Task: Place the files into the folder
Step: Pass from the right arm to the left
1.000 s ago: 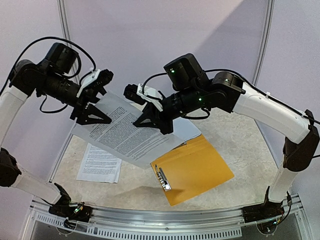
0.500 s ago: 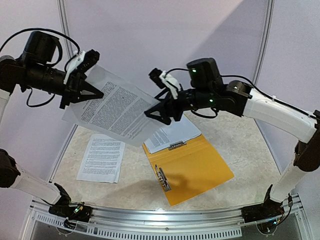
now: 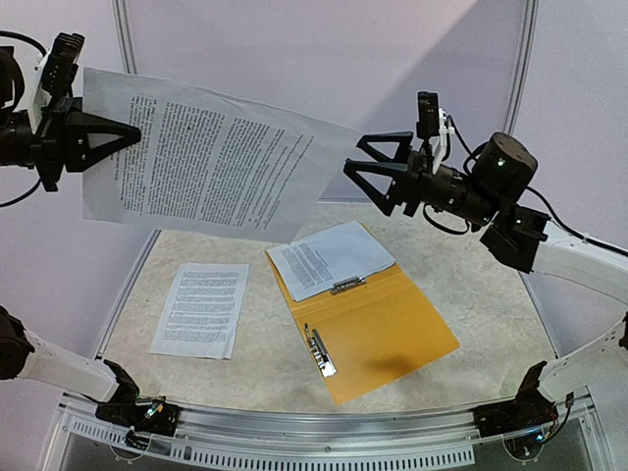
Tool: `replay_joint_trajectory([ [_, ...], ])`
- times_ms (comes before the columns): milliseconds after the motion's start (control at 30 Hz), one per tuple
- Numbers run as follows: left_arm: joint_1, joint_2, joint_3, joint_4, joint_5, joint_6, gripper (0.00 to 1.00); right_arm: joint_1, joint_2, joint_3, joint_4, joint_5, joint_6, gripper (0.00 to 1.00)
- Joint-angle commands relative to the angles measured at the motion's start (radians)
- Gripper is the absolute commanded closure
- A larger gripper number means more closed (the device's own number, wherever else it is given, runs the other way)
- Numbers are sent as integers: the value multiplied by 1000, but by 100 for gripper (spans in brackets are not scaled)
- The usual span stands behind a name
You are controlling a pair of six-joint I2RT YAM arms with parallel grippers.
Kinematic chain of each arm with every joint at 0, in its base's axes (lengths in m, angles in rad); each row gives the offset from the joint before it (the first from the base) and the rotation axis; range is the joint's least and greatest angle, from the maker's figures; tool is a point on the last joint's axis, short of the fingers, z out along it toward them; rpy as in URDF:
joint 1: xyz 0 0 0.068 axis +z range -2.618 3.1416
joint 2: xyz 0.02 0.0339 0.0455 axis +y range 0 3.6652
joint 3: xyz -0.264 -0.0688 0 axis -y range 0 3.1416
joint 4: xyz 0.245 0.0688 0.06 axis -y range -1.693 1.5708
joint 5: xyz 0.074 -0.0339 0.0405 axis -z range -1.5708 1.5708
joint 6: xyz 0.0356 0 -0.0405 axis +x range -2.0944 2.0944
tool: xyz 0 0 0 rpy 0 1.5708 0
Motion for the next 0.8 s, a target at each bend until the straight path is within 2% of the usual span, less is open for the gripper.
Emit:
replay_joint_trajectory([
  [0, 46, 35, 2, -157, 124, -66, 100, 1, 100, 30, 200, -130, 76, 12],
  [167, 71, 47, -9, -131, 171, -101, 100, 49, 177, 57, 302, -222, 131, 15],
  [333, 84, 57, -3, -105, 116, -126, 100, 85, 192, 47, 305, -292, 80, 16],
  [567, 86, 37, -10, -61, -173, -127, 100, 68, 41, -91, 169, -143, 20, 14],
  [767, 86, 44, 29, -51, -161, -130, 100, 67, -28, -150, 169, -95, 26, 12],
])
